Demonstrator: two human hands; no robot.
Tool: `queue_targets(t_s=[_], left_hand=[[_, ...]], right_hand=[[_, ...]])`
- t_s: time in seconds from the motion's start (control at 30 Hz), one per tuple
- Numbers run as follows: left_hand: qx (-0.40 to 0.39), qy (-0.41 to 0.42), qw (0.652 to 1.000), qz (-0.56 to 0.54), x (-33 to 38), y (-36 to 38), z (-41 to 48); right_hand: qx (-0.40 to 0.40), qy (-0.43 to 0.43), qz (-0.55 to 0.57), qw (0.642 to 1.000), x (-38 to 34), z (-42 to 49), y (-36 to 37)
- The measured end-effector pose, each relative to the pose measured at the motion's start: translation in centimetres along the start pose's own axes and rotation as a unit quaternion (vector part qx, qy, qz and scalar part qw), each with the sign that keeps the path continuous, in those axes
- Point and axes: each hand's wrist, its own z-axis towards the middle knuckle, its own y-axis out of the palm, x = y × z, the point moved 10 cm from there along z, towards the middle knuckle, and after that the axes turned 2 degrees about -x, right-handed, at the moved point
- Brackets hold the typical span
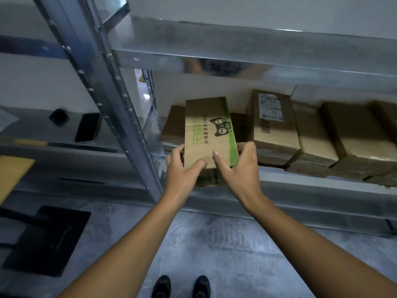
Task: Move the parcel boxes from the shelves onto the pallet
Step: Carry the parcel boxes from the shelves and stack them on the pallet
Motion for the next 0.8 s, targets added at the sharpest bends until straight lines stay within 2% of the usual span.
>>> queue_targets(t_s=[0.2, 0.43, 0.63, 0.8], left_hand=[[0.047, -0.001, 0.993, -0.105, -4.2, -3.9, -5.5], [0.098, 0.002, 0.987, -0.127, -8.0, -10.4, -10.6], [0.151, 0.008, 0.978, -0.142, -10.0, -20.0, -14.4], [0.220, 0.018, 0.964, -0.148, -11.7, -31.6, -19.5]], right_hand=[[-0.071, 0.010, 0.093, 0.993, 0.8, -4.5, 4.1], [-0.165, -0.029, 0.108, 0.980, -3.1, -9.7, 9.4], [-0.221, -0.049, 0.131, 0.965, -9.7, -14.8, 15.3], [-0.256, -0.091, 0.150, 0.950, -18.1, -21.3, 22.4]])
